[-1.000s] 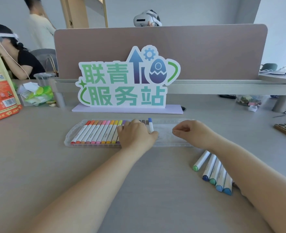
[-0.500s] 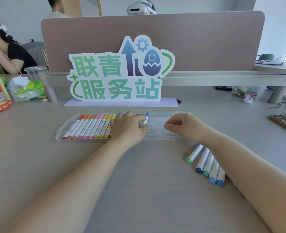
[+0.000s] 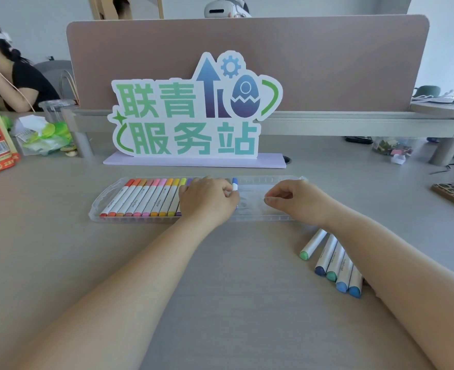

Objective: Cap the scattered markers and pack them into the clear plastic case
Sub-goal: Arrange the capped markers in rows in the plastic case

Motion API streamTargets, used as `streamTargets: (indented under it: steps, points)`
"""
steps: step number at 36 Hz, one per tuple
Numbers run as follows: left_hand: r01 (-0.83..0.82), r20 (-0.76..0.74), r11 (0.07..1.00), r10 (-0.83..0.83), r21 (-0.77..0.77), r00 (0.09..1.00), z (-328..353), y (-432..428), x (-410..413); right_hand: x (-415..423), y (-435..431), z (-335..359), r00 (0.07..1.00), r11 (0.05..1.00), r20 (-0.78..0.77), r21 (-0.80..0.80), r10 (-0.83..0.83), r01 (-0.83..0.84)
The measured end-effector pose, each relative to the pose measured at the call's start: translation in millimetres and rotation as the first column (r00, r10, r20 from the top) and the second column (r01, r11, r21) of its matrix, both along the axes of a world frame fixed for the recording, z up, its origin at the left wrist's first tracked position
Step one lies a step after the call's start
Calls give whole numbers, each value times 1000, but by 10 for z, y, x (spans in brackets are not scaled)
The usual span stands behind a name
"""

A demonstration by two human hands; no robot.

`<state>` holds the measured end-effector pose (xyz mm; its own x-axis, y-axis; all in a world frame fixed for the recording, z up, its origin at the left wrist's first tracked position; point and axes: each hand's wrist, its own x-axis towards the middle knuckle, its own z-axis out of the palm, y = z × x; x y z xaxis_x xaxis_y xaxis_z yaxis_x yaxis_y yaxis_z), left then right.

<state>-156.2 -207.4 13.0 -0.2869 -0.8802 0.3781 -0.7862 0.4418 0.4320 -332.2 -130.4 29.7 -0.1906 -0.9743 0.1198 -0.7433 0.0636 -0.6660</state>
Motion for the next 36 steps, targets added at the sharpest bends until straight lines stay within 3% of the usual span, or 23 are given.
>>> streamTargets:
  steps: [9, 15, 22, 27, 36]
  points:
    - [26, 95, 1000, -27, 16, 995, 8, -3, 42, 29, 10, 8, 998, 1000, -59, 25, 5, -4]
    - [134, 149, 991, -137, 30, 979, 22, -22, 67, 24, 21, 11, 997, 999, -73, 41, 9, -6]
    - [186, 259, 968, -225, 169, 939, 37, -44, 151, 28, 0, -5, 996, 999, -90, 49, 11, -7]
    - [146, 266, 984, -168, 100, 949, 64, 72, 121, 27, -7, 13, 998, 998, -68, 55, 0, 4]
    - [133, 313, 970, -192, 202, 930, 194, 129, 77, -42, 94, 194, 999, 994, -47, 103, -17, 22]
